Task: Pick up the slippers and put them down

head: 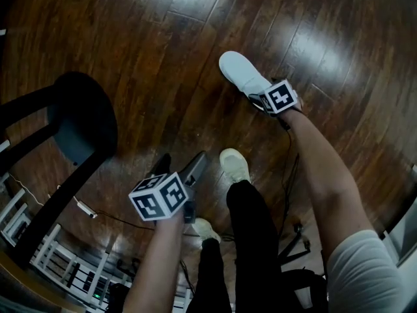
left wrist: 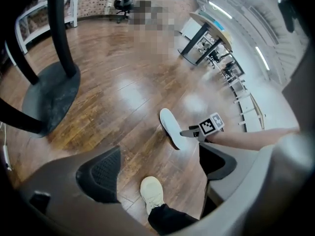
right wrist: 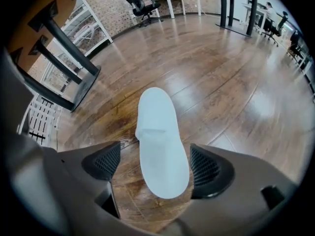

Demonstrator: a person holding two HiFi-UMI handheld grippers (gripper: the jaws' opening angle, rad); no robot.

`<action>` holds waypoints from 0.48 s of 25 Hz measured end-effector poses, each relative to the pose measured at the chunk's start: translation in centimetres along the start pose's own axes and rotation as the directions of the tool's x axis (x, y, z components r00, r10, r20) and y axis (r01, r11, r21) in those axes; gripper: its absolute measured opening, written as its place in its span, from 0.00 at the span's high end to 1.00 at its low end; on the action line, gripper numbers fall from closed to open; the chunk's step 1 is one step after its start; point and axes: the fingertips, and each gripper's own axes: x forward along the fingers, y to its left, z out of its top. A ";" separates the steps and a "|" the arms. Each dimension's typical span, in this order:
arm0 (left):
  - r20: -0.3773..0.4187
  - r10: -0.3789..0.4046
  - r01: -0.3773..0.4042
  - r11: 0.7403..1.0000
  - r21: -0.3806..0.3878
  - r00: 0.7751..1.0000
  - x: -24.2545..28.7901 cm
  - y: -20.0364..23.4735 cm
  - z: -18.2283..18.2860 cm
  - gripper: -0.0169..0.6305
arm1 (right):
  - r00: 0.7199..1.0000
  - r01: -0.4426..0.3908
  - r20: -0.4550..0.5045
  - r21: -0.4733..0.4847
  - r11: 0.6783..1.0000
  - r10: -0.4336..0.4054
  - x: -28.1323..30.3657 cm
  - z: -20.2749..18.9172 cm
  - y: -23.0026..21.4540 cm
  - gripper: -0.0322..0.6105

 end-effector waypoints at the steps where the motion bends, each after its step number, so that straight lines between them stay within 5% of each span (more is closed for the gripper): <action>1: 0.008 0.012 -0.012 1.000 -0.004 1.000 -0.3 0.6 0.4 0.20 | 1.000 -0.002 -0.005 -0.001 1.000 0.002 -0.3 -0.3 0.1 0.23; 12: 0.024 0.049 -0.050 0.999 0.006 0.998 -1.1 1.2 0.6 0.20 | 0.997 0.075 0.007 -0.024 0.997 -0.075 -3.3 -2.4 -1.6 0.33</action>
